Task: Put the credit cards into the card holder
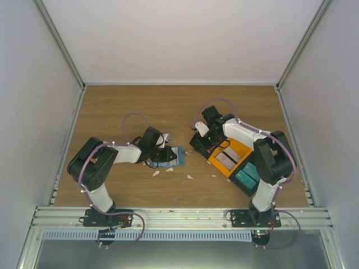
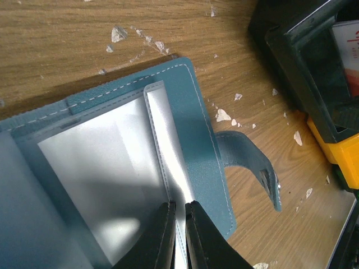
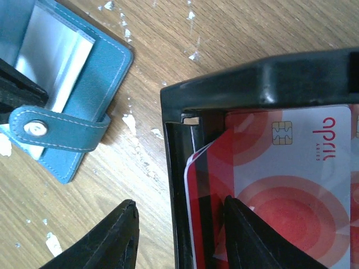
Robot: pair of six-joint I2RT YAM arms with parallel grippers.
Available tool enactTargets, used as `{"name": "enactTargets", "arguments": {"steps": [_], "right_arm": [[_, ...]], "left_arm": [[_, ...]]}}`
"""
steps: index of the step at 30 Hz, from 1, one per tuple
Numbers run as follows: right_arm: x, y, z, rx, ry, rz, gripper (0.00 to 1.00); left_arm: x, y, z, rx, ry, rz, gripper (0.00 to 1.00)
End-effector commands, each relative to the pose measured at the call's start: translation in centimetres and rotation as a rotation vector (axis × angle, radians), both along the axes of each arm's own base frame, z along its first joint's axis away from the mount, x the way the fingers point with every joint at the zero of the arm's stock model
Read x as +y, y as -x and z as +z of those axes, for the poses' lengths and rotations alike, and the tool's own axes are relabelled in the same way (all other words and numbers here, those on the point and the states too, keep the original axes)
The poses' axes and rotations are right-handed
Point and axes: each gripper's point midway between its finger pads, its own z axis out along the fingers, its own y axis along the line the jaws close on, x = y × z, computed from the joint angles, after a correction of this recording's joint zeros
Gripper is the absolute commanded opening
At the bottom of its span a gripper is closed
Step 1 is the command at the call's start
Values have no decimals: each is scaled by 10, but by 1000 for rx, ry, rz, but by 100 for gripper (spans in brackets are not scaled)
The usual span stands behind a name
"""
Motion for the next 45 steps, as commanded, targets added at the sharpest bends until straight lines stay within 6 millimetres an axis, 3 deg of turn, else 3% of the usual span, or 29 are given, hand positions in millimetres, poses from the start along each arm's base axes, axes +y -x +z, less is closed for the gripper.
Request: {"name": "enactTargets", "arguments": {"steps": [1, 26, 45], "right_arm": [[9, 5, 17, -21, -55, 35, 42], [7, 0, 28, -38, -62, 2, 24], [9, 3, 34, -54, -94, -6, 17]], "left_arm": [[13, 5, -27, 50, -87, 23, 11], [13, 2, -24, 43, -90, 24, 11], [11, 2, -21, 47, -79, 24, 11]]}}
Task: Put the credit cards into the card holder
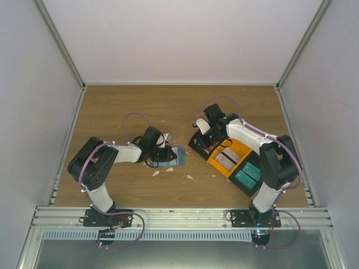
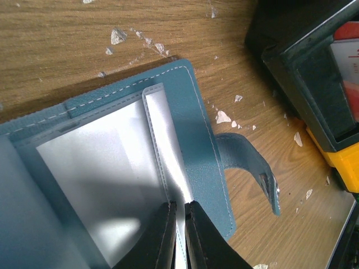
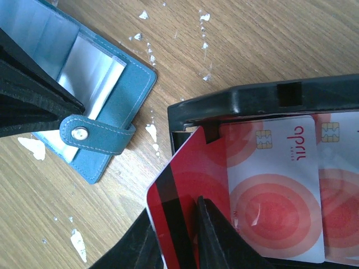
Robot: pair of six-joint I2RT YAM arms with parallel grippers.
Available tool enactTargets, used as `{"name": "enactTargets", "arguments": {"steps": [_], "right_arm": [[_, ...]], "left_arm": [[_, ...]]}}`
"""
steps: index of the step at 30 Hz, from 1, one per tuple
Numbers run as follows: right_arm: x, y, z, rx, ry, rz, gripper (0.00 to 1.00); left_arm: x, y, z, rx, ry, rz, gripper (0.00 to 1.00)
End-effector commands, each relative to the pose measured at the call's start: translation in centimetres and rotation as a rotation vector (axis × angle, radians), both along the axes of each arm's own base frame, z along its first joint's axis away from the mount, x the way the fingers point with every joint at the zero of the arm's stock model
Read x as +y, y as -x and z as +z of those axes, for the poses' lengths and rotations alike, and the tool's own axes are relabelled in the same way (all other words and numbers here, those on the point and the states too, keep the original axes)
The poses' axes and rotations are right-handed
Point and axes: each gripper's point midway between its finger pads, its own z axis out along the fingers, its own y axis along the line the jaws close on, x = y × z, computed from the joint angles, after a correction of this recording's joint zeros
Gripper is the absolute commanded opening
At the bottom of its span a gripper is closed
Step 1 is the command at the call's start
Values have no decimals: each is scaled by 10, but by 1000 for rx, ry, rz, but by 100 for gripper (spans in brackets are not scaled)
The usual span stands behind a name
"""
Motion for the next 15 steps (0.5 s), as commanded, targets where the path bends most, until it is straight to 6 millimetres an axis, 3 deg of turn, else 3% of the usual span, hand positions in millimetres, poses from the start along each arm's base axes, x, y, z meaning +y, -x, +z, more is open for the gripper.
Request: {"name": "enactTargets", "arguments": {"steps": [1, 8, 15], "right_arm": [[3, 4, 9, -12, -36, -2, 15], [-1, 2, 12, -34, -20, -21, 9], [-7, -6, 29, -87, -20, -56, 6]], "left_arm": [[12, 4, -20, 42, -77, 24, 11], [12, 4, -20, 42, -75, 23, 11], [12, 4, -19, 40, -73, 23, 11]]}}
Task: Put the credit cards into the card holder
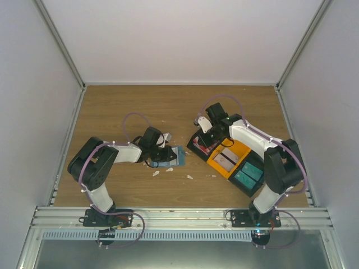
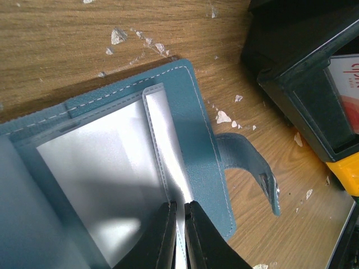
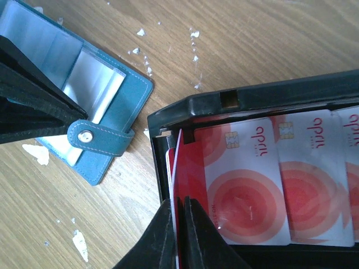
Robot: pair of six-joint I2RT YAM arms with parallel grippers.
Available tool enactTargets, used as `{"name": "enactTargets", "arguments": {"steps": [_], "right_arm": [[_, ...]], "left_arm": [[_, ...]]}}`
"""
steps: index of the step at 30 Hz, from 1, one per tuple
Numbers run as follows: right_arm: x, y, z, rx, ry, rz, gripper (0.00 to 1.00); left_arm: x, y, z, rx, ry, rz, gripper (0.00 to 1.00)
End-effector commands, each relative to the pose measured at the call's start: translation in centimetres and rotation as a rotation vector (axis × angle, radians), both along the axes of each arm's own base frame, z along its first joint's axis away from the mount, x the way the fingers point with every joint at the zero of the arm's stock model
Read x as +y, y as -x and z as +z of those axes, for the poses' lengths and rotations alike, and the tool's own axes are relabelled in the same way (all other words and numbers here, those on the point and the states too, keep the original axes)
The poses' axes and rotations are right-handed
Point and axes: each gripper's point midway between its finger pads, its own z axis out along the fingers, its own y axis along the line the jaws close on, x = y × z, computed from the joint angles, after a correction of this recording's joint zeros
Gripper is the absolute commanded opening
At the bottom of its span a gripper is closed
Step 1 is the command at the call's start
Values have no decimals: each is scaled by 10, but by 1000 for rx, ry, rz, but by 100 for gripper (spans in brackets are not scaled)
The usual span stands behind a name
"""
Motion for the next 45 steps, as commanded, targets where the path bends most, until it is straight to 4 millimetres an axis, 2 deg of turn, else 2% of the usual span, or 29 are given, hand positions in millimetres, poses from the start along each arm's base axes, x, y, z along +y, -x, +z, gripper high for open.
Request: {"name": "enactTargets", "arguments": {"steps": [1, 6, 14, 17, 21, 25, 27, 31, 33, 35, 40, 45], "right_arm": [[-3, -5, 18, -50, -15, -32, 5], [-9, -12, 30, -110, 6, -60, 1], [-12, -25, 80, -241, -74, -173, 1], [-4, -22, 96, -257, -147, -209, 1], [29, -7, 114, -232, -338, -179, 0], [65, 9, 108, -169, -460, -154, 1], [78, 14, 98, -127, -500, -164, 0], [100, 27, 71, -12, -560, -178, 0], [108, 32, 66, 16, -597, -179, 0], [114, 36, 69, 30, -658, -158, 0], [124, 57, 82, 80, -767, -36, 1], [128, 78, 106, 131, -894, 61, 0]], "left_arm": [[12, 4, -18, 40, -71, 23, 10], [10, 3, -12, 29, -59, 21, 11], [4, -1, 10, -6, -14, 13, 18], [7, -4, 19, -33, -22, 28, 18], [15, -8, 36, -80, -42, 64, 18], [35, -14, 59, -153, -83, 171, 29], [49, -12, 65, -178, -111, 229, 33], [65, 2, 77, -207, -98, 269, 40], [67, 13, 83, -225, -60, 260, 47], [64, 22, 92, -242, -1, 235, 57], [40, 50, 127, -261, 220, 77, 68], [29, 62, 162, -310, 347, 3, 69]]}}
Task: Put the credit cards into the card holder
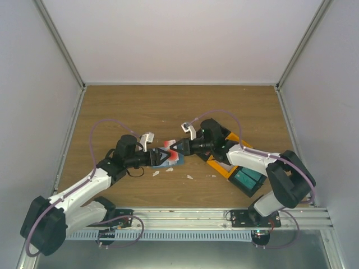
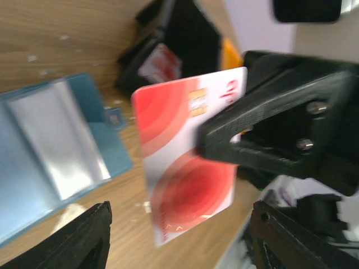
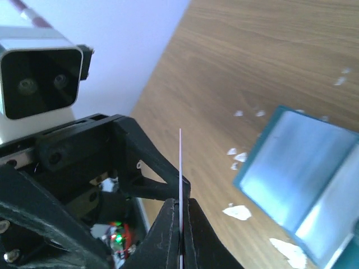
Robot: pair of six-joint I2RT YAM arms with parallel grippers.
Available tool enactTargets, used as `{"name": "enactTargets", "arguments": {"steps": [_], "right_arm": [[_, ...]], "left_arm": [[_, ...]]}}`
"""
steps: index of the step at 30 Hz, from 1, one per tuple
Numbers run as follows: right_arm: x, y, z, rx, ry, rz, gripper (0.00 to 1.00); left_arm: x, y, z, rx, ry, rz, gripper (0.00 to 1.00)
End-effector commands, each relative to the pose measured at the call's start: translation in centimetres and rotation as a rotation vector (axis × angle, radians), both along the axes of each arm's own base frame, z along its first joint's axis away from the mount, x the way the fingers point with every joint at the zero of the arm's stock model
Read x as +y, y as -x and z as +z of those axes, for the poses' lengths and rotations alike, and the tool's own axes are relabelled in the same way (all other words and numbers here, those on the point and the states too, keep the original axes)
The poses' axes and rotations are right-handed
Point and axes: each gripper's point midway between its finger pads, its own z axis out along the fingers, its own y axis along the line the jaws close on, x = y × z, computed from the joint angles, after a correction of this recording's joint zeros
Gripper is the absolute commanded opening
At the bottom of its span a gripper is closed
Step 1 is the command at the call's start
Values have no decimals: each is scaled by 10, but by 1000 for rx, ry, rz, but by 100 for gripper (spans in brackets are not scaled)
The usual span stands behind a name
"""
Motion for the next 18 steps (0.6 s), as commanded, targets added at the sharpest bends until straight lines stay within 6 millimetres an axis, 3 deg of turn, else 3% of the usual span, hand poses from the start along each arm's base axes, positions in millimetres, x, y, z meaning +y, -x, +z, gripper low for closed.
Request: {"name": "enactTargets", "arguments": {"steps": [1, 13, 18], "right_arm": [[10, 24, 45, -30, -200, 127, 1], [-4, 50, 69, -40, -324, 168, 3], [-11, 53, 72, -60, -327, 139, 25]], "left_arm": [[-16, 10, 44, -92, 157, -105, 67], [-22, 31, 72, -101, 273, -193, 2], [-22, 35, 83, -108, 301, -207, 0]]}}
